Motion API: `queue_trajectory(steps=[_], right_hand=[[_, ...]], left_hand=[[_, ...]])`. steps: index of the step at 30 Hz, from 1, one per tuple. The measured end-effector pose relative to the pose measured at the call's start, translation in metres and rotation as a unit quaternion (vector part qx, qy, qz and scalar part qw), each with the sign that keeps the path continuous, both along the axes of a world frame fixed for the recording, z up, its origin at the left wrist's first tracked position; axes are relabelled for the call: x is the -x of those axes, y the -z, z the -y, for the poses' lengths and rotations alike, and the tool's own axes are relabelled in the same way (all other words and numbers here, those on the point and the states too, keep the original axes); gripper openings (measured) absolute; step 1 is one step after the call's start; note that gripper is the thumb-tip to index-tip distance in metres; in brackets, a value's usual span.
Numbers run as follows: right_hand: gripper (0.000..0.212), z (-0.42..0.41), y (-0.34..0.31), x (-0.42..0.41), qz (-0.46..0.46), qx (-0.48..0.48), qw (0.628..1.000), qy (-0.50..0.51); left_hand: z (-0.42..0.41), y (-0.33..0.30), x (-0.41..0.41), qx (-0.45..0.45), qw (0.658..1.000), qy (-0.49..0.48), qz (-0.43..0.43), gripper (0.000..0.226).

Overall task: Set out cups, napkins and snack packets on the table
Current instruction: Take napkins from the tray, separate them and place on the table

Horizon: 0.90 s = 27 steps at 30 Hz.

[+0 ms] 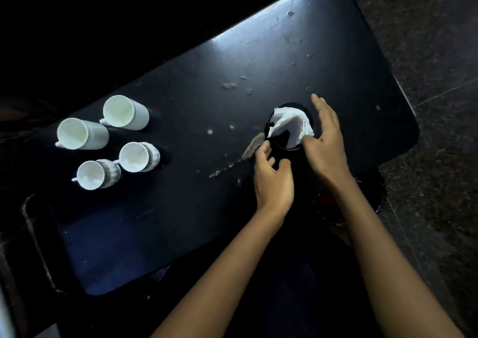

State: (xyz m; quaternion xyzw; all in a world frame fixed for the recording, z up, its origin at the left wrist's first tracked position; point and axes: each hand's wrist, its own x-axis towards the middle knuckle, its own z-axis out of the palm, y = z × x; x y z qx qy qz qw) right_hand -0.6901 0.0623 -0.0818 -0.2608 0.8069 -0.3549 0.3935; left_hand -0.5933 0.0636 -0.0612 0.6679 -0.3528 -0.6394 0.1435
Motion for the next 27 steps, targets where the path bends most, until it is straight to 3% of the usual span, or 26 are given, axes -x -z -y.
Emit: queue_trajectory(steps=[5,13,27], right_hand=[[0.084,0.011,0.005,0.003,0.061,-0.024,0.996,-0.064],[0.078,0.014,0.004,-0.01,0.07,-0.029,0.995,-0.059],[0.084,0.056,0.012,-0.083,0.136,-0.022,0.978,-0.155]], left_hand=[[-0.004,0.004,0.008,-0.034,0.999,0.024,-0.033,0.061],[-0.001,0.011,-0.008,-0.008,0.999,0.021,-0.024,0.072],[0.051,0.023,-0.075,0.04,0.993,-0.113,-0.002,0.084]])
